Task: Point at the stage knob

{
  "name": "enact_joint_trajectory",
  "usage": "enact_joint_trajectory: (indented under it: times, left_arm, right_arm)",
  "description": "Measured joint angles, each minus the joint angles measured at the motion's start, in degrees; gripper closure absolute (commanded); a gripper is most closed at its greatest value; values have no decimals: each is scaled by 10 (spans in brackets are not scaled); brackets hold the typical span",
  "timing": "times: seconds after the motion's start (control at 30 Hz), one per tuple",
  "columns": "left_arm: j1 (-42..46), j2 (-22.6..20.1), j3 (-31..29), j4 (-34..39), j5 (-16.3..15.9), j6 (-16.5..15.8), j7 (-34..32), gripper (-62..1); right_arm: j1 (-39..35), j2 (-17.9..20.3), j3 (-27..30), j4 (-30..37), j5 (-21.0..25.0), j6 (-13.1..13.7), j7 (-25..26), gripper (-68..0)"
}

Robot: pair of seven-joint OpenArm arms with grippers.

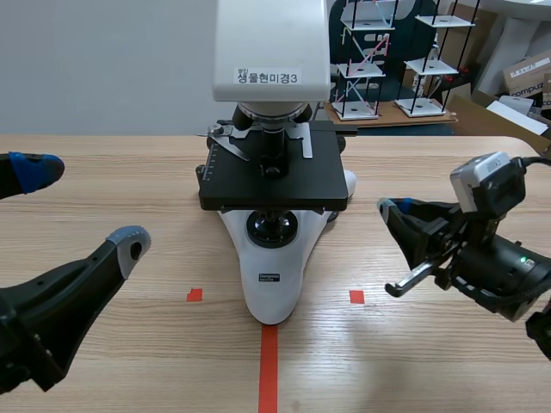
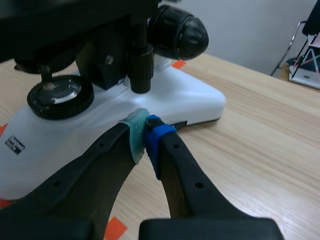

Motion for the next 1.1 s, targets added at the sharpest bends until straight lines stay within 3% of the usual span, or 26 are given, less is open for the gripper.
enact_joint_trajectory:
  times: [0.2,1.1]
  left_arm:
    - [0,0,0,0,0,0,0,-623]
    - [0,0,0,0,0,0,0,-623]
  right_arm:
    - [28,-14,-14,-14,0,-24,1,-11]
    - [36,-26,-19,-33,0,-23,1,-11]
